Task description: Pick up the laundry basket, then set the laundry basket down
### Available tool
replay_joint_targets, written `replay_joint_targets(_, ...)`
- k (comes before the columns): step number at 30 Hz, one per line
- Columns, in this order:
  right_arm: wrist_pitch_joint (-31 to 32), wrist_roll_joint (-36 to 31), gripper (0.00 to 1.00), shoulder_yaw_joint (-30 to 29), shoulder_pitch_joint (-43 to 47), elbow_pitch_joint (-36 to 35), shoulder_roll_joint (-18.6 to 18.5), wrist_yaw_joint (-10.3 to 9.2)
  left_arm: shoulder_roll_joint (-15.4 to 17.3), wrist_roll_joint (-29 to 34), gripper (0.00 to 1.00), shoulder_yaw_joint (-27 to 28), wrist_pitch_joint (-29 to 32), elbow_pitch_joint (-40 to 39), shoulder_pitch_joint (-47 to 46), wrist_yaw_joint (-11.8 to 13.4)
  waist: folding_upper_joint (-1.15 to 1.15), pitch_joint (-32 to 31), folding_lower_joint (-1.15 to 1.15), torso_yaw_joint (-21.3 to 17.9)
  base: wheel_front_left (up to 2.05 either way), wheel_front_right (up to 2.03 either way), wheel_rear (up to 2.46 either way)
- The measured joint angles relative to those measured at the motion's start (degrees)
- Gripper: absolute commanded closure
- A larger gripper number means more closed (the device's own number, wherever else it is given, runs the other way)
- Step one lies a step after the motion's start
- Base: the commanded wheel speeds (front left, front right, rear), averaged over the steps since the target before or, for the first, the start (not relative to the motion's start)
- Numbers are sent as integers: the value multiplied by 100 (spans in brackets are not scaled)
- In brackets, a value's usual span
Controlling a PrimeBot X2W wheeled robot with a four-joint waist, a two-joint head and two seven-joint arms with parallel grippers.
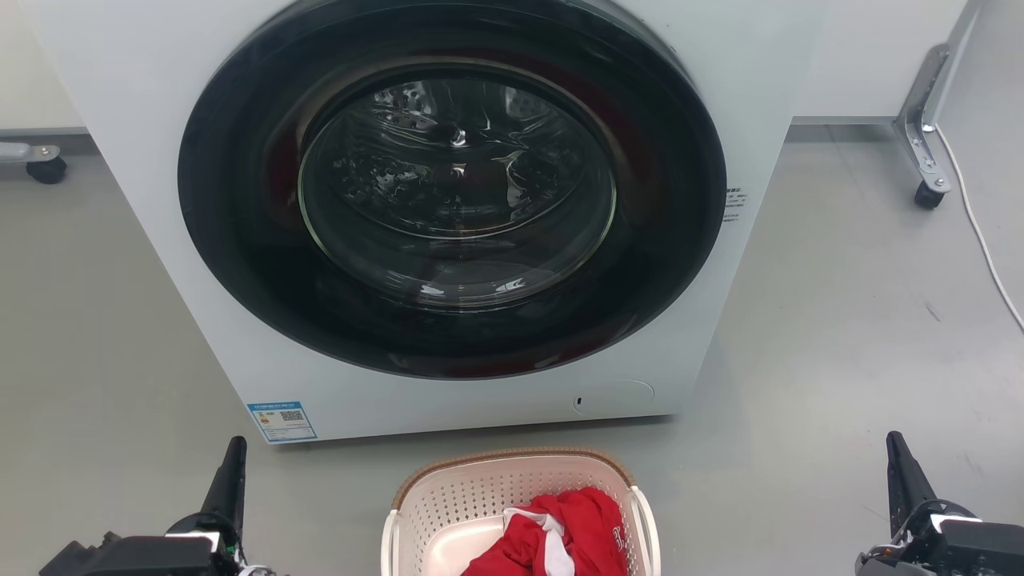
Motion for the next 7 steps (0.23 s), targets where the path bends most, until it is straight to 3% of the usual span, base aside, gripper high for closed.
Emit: replay_joint_targets(7,0,0,100,0,0,0,0,1,0,0,100,0,0,1,0,0,0,0,0,0,0,0,0)
